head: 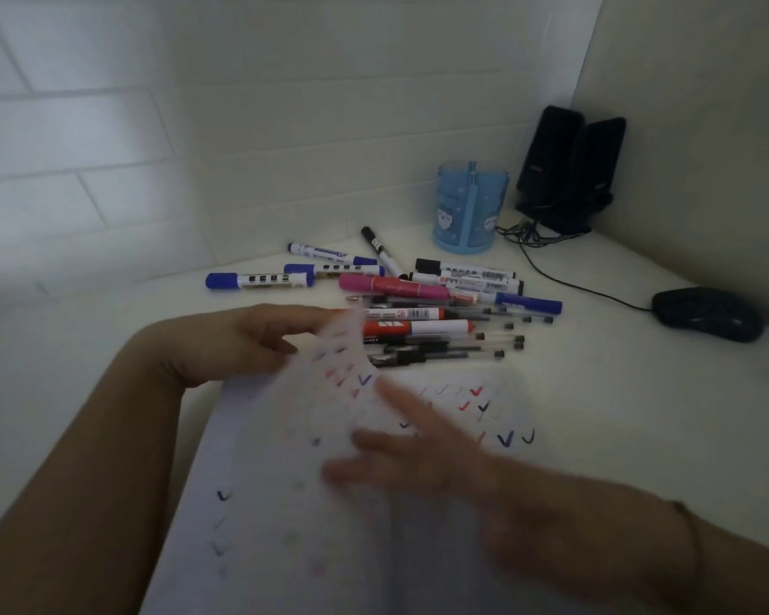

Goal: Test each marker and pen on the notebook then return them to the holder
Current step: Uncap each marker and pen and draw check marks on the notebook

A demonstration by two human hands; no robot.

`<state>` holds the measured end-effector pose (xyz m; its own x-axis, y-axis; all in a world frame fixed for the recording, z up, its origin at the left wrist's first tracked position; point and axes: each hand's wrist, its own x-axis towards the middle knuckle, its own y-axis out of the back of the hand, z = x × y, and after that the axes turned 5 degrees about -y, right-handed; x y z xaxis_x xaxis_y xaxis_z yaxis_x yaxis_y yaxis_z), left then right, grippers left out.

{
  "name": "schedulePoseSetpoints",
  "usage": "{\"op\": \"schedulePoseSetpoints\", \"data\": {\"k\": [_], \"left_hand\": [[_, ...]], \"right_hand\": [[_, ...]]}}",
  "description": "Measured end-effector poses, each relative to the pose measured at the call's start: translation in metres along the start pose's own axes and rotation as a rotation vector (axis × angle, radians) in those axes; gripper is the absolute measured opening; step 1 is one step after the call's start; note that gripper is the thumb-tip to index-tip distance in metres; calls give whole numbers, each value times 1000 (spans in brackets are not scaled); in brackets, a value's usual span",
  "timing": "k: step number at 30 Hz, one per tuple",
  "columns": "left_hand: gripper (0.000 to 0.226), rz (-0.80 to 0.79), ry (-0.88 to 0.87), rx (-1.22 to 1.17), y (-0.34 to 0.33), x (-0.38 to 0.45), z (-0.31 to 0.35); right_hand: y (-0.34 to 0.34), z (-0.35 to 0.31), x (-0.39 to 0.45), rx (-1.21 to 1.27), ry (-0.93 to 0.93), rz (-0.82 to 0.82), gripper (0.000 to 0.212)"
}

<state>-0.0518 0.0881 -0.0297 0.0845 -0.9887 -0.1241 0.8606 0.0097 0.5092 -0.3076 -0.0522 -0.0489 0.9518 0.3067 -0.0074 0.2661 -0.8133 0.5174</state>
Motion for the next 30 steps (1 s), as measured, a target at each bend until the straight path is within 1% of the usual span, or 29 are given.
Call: {"op": "schedulePoseSetpoints", "data": {"k": [1, 2, 3, 4, 5, 6, 7, 8, 9, 10, 11, 12, 13, 15, 17, 19, 21, 23, 24, 26, 28, 30], "left_hand": [[45, 49, -25, 38, -3, 3, 5], [57, 85, 10, 15, -2, 5, 7], [82, 149, 69, -92, 1, 6, 7], [93, 161, 87, -207, 5, 6, 1], [86, 168, 82, -296, 6, 4, -1], [66, 144, 50, -286, 6, 1, -3], [41, 127, 26, -192, 5, -2, -2], [29, 125, 6, -69, 7, -5, -6], [33, 113, 13, 22, 7, -4, -4], [37, 99, 50, 86, 7, -3, -6], [40, 82, 91, 118, 6, -2, -4], [43, 57, 126, 175, 4, -1, -2], [47, 56, 150, 275, 1, 1, 0], [52, 66, 146, 514, -9, 9, 7], [51, 69, 33, 672, -27, 20, 26], [45, 14, -77, 665, -47, 32, 41], [33, -34, -112, 640, -67, 42, 48], [13, 22, -151, 714, -85, 51, 49], [10, 68, -172, 761, -92, 55, 47], [27, 98, -150, 828, -100, 60, 42], [37, 90, -135, 835, -98, 63, 35], [43, 98, -204, 840, -94, 65, 29]], "right_hand": [[-5, 1, 0, -74, 21, -50, 30], [-12, 5, 0, -72, 119, -118, 27], [-8, 3, 6, 8, 73, -105, 25], [1, 3, 7, 62, 31, -36, 23], [6, 4, 0, 93, 13, 38, 21], [9, 8, -3, 106, -27, 147, 20], [16, 15, -2, 37, -30, 259, 20], [21, 20, 1, -95, -29, 346, 22], [27, 24, 1, -275, -49, 367, 31], [33, 29, 2, -419, -66, 337, 44], [38, 32, 0, -532, -108, 270, 57], [43, 36, -2, -596, -162, 222, 69], [48, 35, -4, -609, -232, 196, 77], [54, 32, -7, -608, -338, 179, 84], [60, 28, -10, -644, -372, 165, 78], [66, 26, -13, -658, -387, 110, 68], [73, 26, -17, -691, -408, 45, 57], [80, 27, -20, -709, -432, 14, 51], [83, 29, -21, -719, -436, 13, 51], [87, 32, -23, -749, -431, 7, 50], [89, 35, -25, -750, -397, 23, 44], [91, 43, -26, -703, -339, 130, 38]]}}
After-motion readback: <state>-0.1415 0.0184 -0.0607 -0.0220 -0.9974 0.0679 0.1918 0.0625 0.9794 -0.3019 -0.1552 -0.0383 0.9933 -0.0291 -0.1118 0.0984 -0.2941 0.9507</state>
